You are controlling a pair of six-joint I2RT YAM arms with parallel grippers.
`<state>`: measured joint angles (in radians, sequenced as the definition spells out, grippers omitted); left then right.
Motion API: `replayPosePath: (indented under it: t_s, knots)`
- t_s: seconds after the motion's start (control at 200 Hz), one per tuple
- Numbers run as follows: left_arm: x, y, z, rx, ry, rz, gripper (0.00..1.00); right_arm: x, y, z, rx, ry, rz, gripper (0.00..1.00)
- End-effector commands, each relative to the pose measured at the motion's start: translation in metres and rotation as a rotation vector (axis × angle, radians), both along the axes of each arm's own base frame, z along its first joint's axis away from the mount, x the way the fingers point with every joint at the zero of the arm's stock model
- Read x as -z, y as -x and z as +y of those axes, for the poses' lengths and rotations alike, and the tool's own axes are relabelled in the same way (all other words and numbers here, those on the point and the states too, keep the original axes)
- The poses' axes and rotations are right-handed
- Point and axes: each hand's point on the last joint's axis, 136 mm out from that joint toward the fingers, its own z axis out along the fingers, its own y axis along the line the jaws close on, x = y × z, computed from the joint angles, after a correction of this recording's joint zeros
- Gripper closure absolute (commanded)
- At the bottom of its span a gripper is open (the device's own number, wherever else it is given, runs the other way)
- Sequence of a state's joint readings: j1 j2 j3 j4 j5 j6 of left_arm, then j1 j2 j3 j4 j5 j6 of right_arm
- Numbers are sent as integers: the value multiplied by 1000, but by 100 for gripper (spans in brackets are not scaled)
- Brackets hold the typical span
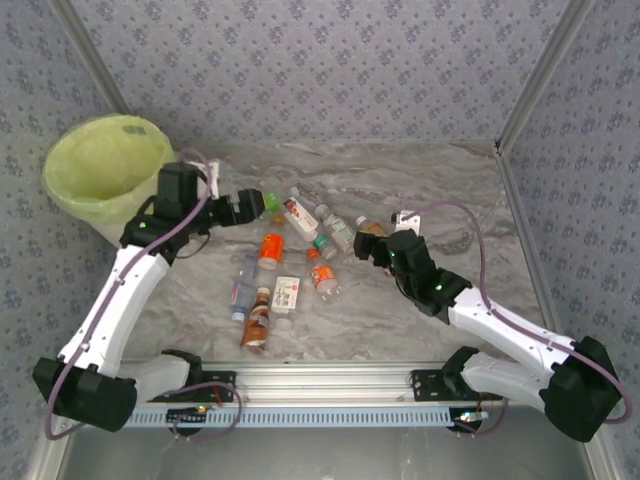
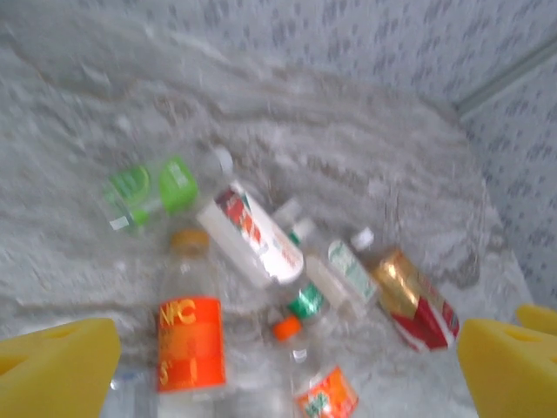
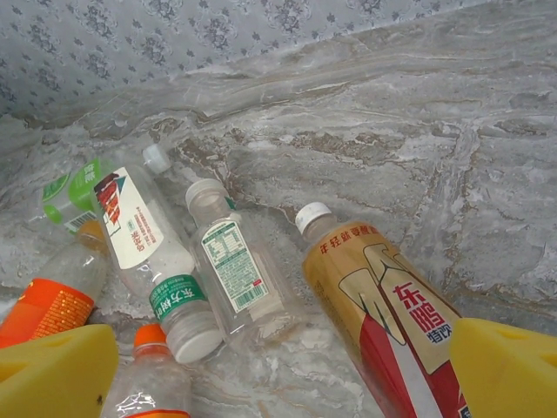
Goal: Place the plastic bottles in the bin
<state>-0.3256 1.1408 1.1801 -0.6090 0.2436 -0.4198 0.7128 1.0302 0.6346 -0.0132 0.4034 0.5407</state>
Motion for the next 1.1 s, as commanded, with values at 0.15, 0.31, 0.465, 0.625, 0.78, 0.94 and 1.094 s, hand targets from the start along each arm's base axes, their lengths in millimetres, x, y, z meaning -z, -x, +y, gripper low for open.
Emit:
replayPosePath:
  t_s: [0.15,0.31,0.465,0.625,0.78,0.94,1.094]
  knots:
    - [47,39,10,-73,-195,104,0,-8,10,32,-187,-44,-48,0]
    - [90,67,17,-81,-225,279,1,-12,23,53,-321,11,-93,0]
    - [119,92,19,-27,-272,388,6,-16,24,58,-346,21,-107,0]
    - [143,107,8,8,-250,451,9,-14,21,62,-344,17,-98,0]
    - [158,101,40,-119,-395,440,9,-11,20,67,-356,15,-86,0]
    - [186,90,48,-171,-443,524,10,-10,20,69,-358,13,-81,0]
    - [208,79,43,-163,-433,558,11,-11,21,69,-353,11,-80,0]
